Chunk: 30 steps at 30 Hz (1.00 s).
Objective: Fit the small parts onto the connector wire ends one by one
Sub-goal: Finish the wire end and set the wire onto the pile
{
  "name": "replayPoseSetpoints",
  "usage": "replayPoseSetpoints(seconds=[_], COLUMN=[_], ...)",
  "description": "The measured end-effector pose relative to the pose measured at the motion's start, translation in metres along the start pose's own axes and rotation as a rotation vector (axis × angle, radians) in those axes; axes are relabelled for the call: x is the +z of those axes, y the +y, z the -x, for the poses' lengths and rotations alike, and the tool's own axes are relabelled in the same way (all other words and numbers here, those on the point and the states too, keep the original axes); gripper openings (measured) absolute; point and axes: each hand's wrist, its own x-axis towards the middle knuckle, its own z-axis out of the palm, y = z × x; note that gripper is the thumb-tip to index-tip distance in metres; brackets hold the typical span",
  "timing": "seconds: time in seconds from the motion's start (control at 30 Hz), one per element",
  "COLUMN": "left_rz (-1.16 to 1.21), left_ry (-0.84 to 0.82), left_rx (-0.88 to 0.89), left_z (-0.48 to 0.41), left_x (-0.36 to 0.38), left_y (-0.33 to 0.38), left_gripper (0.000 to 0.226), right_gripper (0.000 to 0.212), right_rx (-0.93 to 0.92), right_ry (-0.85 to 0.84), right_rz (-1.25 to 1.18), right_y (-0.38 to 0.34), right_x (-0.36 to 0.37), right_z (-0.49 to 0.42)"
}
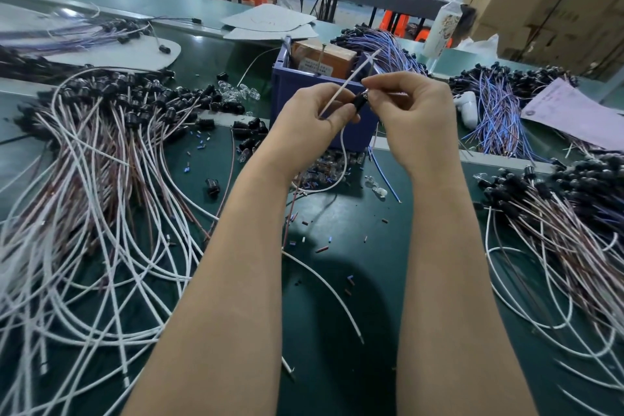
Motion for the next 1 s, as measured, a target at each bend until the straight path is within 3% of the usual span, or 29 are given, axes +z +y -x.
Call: replayPoseSetpoints(seconds=[0.3,0.63,0.87,1.0], left_rz=[0.000,0.047,-0.001,-0.024], left_ry=[0.095,0.126,0.121,0.134], left_rx=[0.042,0.059,0.075,0.102], left_z=[0.0007,-0.0003,-0.0022,-0.0019], left_x=[0.0018,0.0019,0.0018,0.0014], left_y=[-0.0050,-0.0069,-0.0076,-0.0031], left_gripper=[0.013,0.016,0.016,0.016], right_gripper=[0.012,0.013,0.010,0.011], right_rx=[0.047,-0.055,-0.105,-0.095], right_ry=[0.074,-0.029,-0.013,-0.019], right_rz=[-0.134,-0.035,0.112,0.077], right_y=[-0.0034,-0.0062,-0.0076,-0.0065], right_x=[-0.0013,-0.0018,-0.0002,0.0008], right_z=[-0.0002,-0.0002,0.0011,-0.0004])
